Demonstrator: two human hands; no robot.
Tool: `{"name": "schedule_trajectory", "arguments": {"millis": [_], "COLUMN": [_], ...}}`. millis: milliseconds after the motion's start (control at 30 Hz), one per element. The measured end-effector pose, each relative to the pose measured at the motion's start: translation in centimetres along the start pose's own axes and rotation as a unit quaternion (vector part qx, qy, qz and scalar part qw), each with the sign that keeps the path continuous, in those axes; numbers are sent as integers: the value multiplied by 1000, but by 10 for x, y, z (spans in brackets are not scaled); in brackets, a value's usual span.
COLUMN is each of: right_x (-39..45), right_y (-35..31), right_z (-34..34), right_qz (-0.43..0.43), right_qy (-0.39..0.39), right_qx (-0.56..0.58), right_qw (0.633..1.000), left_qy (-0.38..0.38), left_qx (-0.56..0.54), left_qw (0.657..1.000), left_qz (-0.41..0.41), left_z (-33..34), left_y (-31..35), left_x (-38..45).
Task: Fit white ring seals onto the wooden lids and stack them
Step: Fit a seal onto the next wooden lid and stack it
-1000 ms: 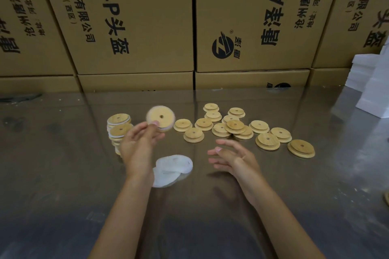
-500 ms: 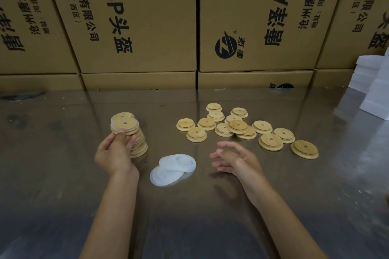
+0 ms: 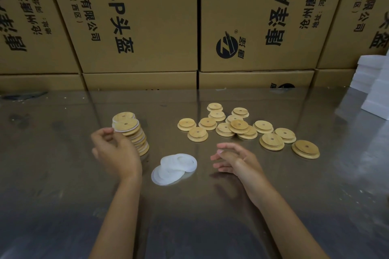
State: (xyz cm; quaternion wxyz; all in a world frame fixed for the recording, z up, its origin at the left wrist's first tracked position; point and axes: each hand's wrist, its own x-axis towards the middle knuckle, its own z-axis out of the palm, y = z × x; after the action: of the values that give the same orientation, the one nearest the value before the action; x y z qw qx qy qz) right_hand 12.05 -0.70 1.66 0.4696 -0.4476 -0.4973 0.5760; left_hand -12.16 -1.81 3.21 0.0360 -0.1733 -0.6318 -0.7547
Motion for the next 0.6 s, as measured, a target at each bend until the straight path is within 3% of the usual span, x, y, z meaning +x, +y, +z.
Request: {"name": "schedule_trajectory", "arguments": {"millis": [200,467,600], "right_x": [0,0,0], "right_y": [-1,0,0], "right_z": [0,0,1], "right_qz": [6,7,8], "right_qy": [-2,-4,0], "right_qx": [-5,-17,-20], "right_qw": [1000,1000,1000], "left_qy": [-70,-137,-155], "left_qx": [124,171,185], "left_qw": [987,972,961], "left_qz": [78,80,136], "left_z": [-3,1,1], "left_y": [-1,-3,0], "left_x": [-6,-7,-12]}}
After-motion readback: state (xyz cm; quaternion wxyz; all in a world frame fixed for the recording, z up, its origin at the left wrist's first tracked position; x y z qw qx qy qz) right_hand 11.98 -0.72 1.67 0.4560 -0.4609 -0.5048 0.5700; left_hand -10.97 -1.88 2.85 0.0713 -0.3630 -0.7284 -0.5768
